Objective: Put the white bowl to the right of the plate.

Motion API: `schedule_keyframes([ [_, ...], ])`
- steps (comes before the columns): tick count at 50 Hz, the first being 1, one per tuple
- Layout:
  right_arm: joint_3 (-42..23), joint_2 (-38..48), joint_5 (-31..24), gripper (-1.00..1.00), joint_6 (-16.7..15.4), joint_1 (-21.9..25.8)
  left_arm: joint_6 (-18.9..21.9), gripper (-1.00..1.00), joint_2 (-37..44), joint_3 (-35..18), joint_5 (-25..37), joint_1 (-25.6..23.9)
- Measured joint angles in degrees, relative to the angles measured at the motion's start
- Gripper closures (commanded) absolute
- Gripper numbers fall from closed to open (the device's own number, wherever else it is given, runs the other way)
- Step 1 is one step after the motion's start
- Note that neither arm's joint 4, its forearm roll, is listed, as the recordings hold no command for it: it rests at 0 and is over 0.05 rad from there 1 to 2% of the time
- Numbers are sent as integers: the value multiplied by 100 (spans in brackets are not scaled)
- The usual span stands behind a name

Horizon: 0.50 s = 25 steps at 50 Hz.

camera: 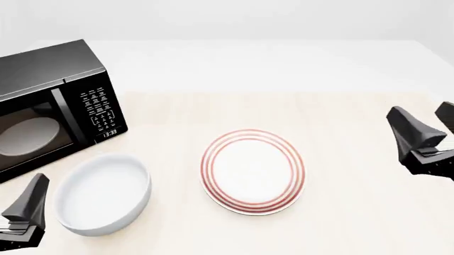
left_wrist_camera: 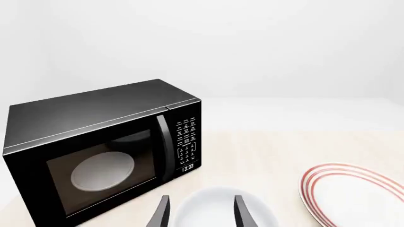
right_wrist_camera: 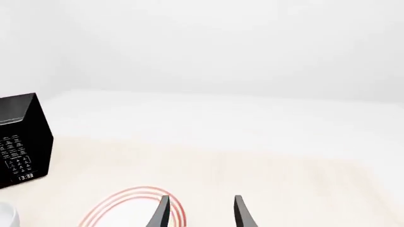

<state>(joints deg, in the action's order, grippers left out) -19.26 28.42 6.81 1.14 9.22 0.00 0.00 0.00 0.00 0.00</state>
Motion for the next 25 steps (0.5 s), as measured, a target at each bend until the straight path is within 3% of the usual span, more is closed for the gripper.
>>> schedule_keyframes([
  [13,-1378,1841,120,-100,267,674,0,-100,0,0,0,0],
  [25,-2687,3280,-98,-100,280,1331,0,-100,0,0,0,0],
])
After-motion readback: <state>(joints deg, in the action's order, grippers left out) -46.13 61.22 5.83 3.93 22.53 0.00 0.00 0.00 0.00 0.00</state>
